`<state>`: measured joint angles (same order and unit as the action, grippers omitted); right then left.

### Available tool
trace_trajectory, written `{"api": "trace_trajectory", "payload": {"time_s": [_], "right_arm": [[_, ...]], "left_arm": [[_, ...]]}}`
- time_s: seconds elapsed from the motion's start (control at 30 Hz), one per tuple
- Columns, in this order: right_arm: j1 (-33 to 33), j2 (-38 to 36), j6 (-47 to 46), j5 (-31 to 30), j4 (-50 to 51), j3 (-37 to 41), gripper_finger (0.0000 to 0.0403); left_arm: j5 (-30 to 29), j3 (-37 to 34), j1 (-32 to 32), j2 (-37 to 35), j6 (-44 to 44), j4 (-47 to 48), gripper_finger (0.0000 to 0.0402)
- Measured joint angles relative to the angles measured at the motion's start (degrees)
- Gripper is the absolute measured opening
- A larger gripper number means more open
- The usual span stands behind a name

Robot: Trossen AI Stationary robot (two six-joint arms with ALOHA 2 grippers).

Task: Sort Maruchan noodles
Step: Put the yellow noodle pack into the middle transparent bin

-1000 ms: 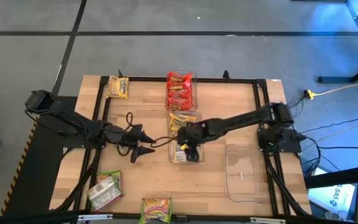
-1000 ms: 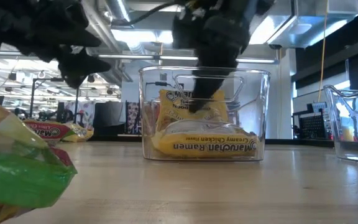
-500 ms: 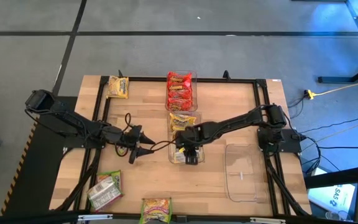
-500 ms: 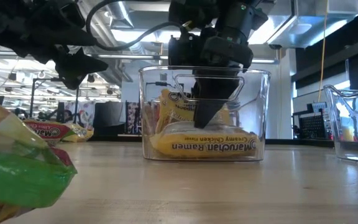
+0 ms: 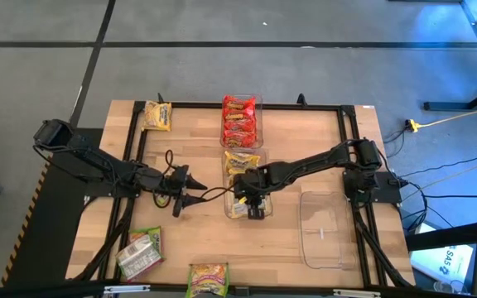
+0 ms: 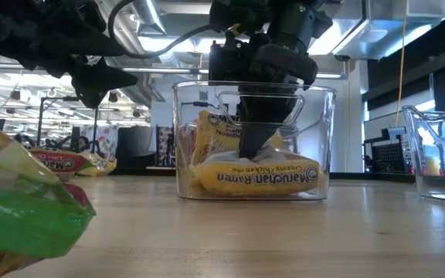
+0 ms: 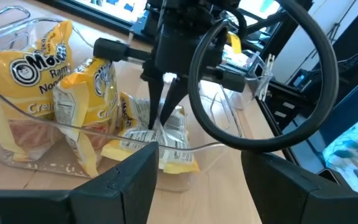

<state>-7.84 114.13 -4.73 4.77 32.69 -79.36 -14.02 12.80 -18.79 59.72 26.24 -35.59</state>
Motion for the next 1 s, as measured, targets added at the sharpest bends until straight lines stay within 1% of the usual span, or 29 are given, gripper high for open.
{"api": "trace_trajectory", "payload": {"time_s": [0.13,0.2,0.4,0.5,0.57,0.67,0.77,0.9,1.0], "right_arm": [[-0.13,-0.13,1.15,-1.55,0.76,-0.84,0.0002],[-0.55,-0.14,2.26,-3.46,1.08,-1.75,0.0000],[-3.72,-0.66,7.12,-14.93,1.07,-4.11,0.0000],[-5.39,-0.62,9.07,-19.80,1.25,-5.22,0.0000],[-5.80,-0.61,9.71,-21.54,2.11,-5.79,0.0000],[-5.68,-0.61,7.81,-22.25,5.19,-6.80,0.0000],[-5.17,-0.50,4.69,-21.79,11.22,-9.72,0.0000],[-4.43,-1.36,1.16,-19.42,18.16,-14.09,0.0000],[-3.52,-2.77,-1.60,-17.06,23.98,-15.31,0.0012]], "left_arm": [[-0.02,0.00,0.00,0.00,0.00,0.00,0.0222],[-0.05,0.00,0.01,0.00,0.02,-0.03,0.0222],[-0.08,0.00,0.00,0.00,0.02,-0.07,0.0222],[-0.08,0.00,0.01,0.00,0.02,-0.07,0.0222],[-0.06,0.00,0.00,0.00,-0.02,-0.02,0.0222],[-0.06,0.00,0.00,0.00,-0.04,-0.02,0.0222],[-0.06,0.00,0.00,0.00,-0.02,-0.02,0.0222],[-0.06,0.00,0.00,0.00,0.22,0.00,0.0222],[-0.06,0.01,0.00,-0.01,0.23,-0.01,0.0222]]}}
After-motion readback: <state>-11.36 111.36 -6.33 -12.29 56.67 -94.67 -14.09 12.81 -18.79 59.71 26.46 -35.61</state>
